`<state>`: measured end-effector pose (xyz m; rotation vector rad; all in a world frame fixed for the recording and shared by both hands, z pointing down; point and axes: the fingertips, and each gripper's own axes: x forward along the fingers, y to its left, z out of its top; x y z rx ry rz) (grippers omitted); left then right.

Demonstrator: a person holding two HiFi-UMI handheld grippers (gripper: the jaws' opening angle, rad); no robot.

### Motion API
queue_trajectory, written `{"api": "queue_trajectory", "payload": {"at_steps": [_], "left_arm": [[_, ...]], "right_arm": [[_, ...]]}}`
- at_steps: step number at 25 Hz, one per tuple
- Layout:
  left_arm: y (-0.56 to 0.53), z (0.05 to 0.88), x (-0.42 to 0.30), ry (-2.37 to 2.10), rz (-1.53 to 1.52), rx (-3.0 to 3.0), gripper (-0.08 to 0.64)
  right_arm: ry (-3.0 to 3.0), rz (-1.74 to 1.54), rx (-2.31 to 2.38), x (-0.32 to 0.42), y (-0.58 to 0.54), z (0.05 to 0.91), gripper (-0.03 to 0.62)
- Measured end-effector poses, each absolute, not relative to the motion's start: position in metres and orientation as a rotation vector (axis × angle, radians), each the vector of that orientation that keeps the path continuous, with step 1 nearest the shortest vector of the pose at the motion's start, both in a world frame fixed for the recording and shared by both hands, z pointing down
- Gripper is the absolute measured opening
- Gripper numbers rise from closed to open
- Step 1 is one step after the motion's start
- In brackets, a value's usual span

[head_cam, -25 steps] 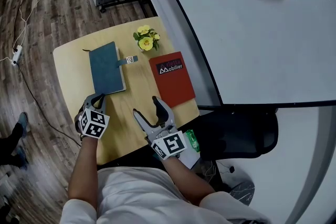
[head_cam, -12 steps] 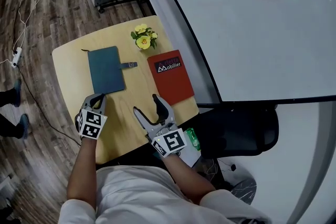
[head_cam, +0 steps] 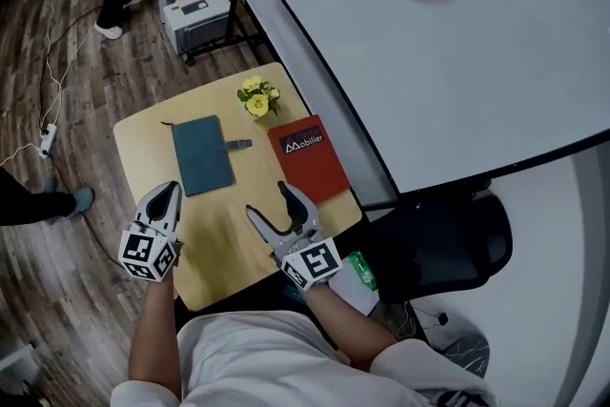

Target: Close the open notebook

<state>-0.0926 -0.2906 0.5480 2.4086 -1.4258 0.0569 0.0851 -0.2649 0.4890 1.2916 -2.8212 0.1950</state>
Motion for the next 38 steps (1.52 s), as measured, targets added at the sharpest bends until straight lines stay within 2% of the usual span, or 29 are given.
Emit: {"api": "queue_trajectory", "payload": {"at_steps": [9, 15, 24, 25, 26, 29, 31, 34, 35, 36, 38], "left_arm": [[-0.234, 0.468, -0.110, -1.480, -0.083, 2.501, 0.014], [-0.197, 0.428, -0.124, -1.485, -0.139, 2.543, 0.086], [-0.139, 0.392, -0.176, -1.594, -0.192, 2.571, 0.127], [-0.131, 0.390, -0.181, -1.594, -0.200, 2.574, 0.127], [-0.123, 0.389, -0.185, -1.591, -0.208, 2.577, 0.127], [-0.099, 0.385, -0.196, -1.574, -0.210, 2.596, 0.127], [-0.081, 0.385, -0.200, -1.565, -0.194, 2.616, 0.127], [-0.052, 0.384, -0.203, -1.557, -0.157, 2.650, 0.127], [-0.042, 0.384, -0.204, -1.554, -0.151, 2.656, 0.127], [-0.032, 0.385, -0.205, -1.550, -0.151, 2.658, 0.127], [-0.012, 0.388, -0.207, -1.538, -0.153, 2.659, 0.127]], "right_arm": [[-2.903, 0.123, 1.277, 0.079, -0.231, 0.444, 0.328], [-2.930, 0.066, 1.282, 0.071, -0.210, 0.420, 0.328], [-2.901, -0.006, 1.242, 0.050, -0.170, 0.410, 0.322], [-2.897, -0.008, 1.239, 0.046, -0.162, 0.409, 0.248], [-2.894, -0.011, 1.237, 0.041, -0.153, 0.409, 0.232], [-2.886, -0.002, 1.247, 0.026, -0.126, 0.406, 0.232], [-2.881, 0.011, 1.263, 0.019, -0.106, 0.406, 0.178], [-2.880, 0.013, 1.273, 0.011, -0.076, 0.406, 0.169], [-2.882, 0.016, 1.279, 0.008, -0.066, 0.405, 0.118], [-2.884, 0.018, 1.286, 0.006, -0.055, 0.405, 0.103], [-2.886, 0.018, 1.294, 0.003, -0.035, 0.404, 0.103]]}}
